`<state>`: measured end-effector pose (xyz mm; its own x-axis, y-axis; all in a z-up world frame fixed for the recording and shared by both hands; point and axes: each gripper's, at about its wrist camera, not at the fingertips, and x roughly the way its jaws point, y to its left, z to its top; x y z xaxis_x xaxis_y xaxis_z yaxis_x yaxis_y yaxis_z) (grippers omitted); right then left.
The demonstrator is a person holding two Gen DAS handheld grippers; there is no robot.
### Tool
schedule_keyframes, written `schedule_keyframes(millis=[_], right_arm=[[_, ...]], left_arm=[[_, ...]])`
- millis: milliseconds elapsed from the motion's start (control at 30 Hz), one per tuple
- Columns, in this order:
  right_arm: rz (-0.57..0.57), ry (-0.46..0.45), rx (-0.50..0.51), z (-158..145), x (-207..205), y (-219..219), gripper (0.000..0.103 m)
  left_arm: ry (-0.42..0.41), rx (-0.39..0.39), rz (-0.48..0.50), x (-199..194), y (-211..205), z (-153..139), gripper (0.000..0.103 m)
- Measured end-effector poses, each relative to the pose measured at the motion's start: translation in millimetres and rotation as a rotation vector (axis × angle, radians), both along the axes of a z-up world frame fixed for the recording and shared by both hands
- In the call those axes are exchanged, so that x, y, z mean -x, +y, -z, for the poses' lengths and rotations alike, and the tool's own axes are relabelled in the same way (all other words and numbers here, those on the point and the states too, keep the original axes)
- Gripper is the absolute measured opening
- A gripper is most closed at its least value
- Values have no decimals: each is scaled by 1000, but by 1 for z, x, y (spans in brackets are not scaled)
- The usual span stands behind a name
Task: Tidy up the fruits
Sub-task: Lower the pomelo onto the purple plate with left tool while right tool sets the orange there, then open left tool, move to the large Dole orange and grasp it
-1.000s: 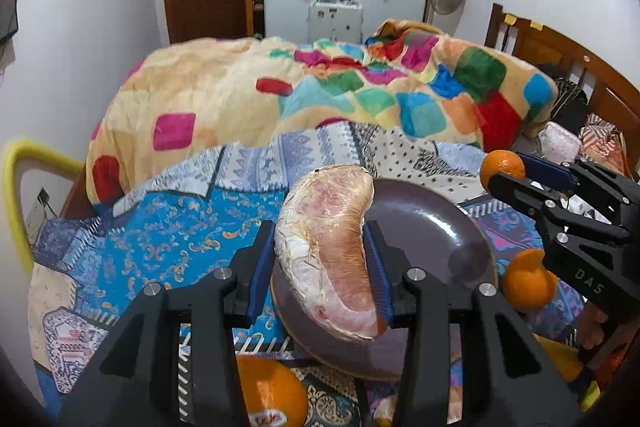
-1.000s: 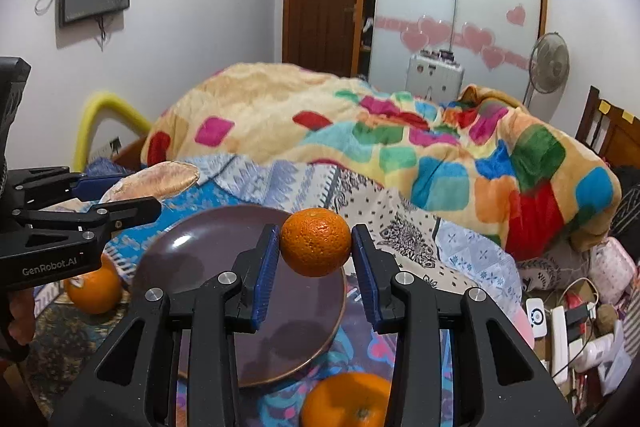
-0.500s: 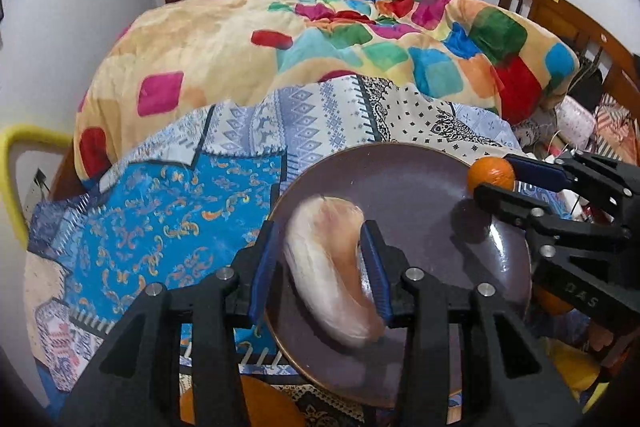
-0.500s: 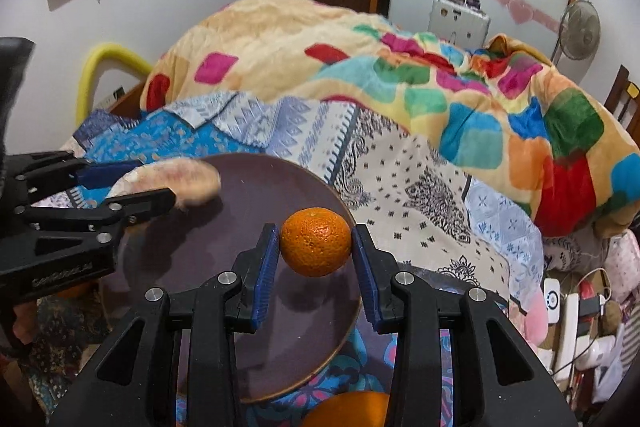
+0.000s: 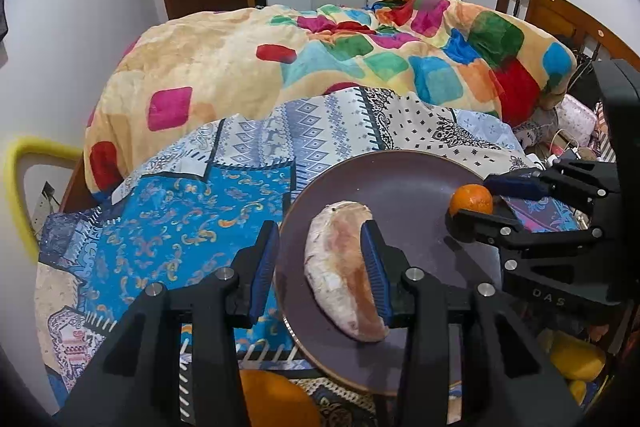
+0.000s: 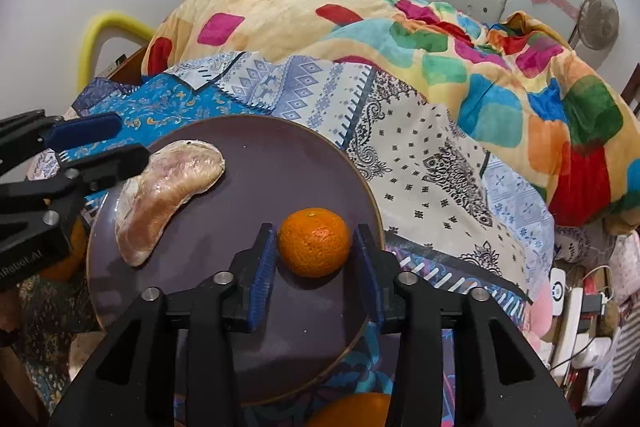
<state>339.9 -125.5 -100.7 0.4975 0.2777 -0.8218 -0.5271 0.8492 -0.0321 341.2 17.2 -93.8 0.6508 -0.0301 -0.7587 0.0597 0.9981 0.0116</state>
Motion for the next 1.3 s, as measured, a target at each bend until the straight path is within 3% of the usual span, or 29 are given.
schedule_keyframes(millis=[67,500,800,933,1300], right_arm=[[1,-13,-17,-4,2,-2,48],[30,-119,-91,-43,38,-28,49],[56,-178,-95,-51,69,-47,49],[69,-213,-89,-49,85,-57,60],[93,-195,-44,-23,107,-77,67]], left_arm=[[-6,4,-3,4,3,-2,42],[-69,10,-40,48,32,-29,44],[-71,37,-45,81,51,-25,61],[-50,47,-34,91,58,-14,70],[0,38,-9,106,60,15,85]])
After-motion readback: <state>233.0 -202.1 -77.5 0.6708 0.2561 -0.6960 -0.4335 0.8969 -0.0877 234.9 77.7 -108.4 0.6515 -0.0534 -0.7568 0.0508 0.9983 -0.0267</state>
